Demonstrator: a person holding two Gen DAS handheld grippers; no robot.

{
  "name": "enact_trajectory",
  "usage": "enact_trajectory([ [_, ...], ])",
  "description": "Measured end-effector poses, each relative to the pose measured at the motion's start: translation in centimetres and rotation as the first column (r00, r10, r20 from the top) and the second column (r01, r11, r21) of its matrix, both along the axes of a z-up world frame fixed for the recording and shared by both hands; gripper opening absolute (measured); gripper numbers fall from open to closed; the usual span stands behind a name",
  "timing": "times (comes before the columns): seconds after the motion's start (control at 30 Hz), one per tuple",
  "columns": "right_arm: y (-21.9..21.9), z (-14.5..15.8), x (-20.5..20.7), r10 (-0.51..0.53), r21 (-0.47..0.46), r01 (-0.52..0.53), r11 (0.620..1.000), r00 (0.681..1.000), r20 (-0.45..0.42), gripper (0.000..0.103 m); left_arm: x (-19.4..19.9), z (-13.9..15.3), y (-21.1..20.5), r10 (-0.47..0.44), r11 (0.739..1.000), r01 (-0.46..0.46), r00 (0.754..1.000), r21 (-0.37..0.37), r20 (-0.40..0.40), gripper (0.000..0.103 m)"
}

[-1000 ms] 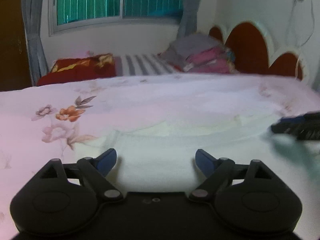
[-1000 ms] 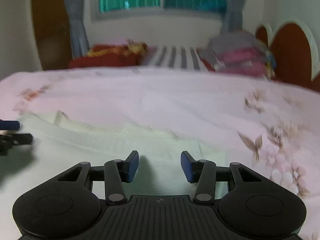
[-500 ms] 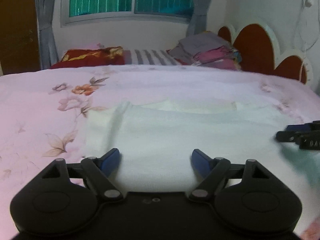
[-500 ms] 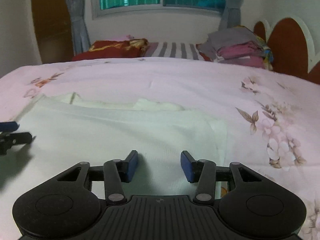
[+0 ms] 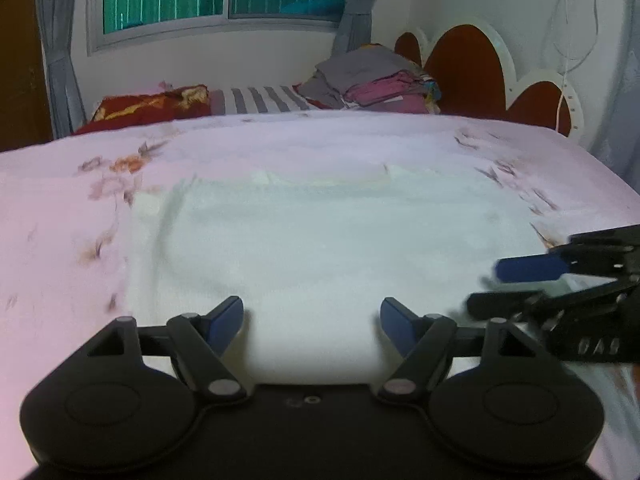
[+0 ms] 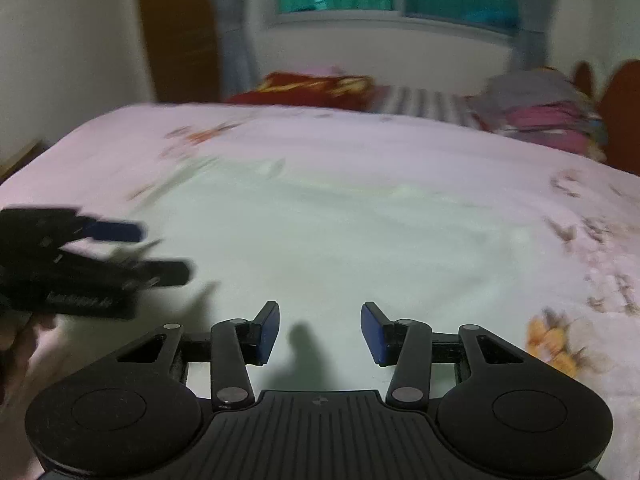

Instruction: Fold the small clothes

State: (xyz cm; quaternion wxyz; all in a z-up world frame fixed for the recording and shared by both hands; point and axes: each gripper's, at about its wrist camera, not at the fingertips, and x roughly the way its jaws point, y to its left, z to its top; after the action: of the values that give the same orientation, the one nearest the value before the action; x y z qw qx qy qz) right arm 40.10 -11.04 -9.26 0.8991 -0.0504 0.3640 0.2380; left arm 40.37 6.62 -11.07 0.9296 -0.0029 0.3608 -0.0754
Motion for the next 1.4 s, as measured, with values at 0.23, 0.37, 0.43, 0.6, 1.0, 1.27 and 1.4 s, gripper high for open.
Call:
enact_trajectory([
  [0.23, 2.7, -2.1, -4.6, 0.085, 0.012, -0.084, 0.996, 0.994, -0.075, 0.011, -3.5, -1.6, -1.1, 0.014, 1.0, -0.015, 0.998, -0.019, -0.057, 0.068],
  [0.37, 3.5, -2.0, -5.9, 0.082, 0.018, -0.082, 0.996, 0.995, -0.052, 0.01, -3.5, -1.8, -1.2, 0.041, 0.999, -0.042, 0.997, -0.013, -0.062, 0.067],
  [0.43, 3.9, -2.1, -6.2, 0.084, 0.005, -0.083, 0.996, 0.996, -0.044, 0.01, -3.5, -2.2, -1.4, 0.035, 0.999, -0.033, 0.997, 0.023, -0.066, 0.069],
  [0.6, 3.6, -2.8, -6.1, 0.07, -0.036, -0.072, 0.997, 0.995, -0.07, 0.01, -4.6, -2.3, 0.3, 0.051, 0.999, -0.05, 0.997, 0.015, -0.055, 0.071],
  [1.0, -7.2, -2.4, -5.7, -0.22, -0.06, 0.215, 0.975, 0.972, -0.088, 0.01, -6.4, -2.0, 3.1, 0.121, 0.993, -0.12, 0.991, 0.016, -0.055, 0.072],
  [1.27, -6.8, -2.6, -6.0, -0.237, -0.089, 0.23, 0.969, 0.969, -0.074, 0.01, -6.5, -2.1, 3.4, 0.133, 0.991, -0.133, 0.989, 0.001, -0.057, 0.072],
  [1.4, -7.2, -2.7, -6.3, -0.233, -0.089, 0.226, 0.97, 0.969, -0.075, 0.01, -6.6, -1.9, 3.8, 0.144, 0.989, -0.145, 0.988, -0.011, -0.061, 0.071],
])
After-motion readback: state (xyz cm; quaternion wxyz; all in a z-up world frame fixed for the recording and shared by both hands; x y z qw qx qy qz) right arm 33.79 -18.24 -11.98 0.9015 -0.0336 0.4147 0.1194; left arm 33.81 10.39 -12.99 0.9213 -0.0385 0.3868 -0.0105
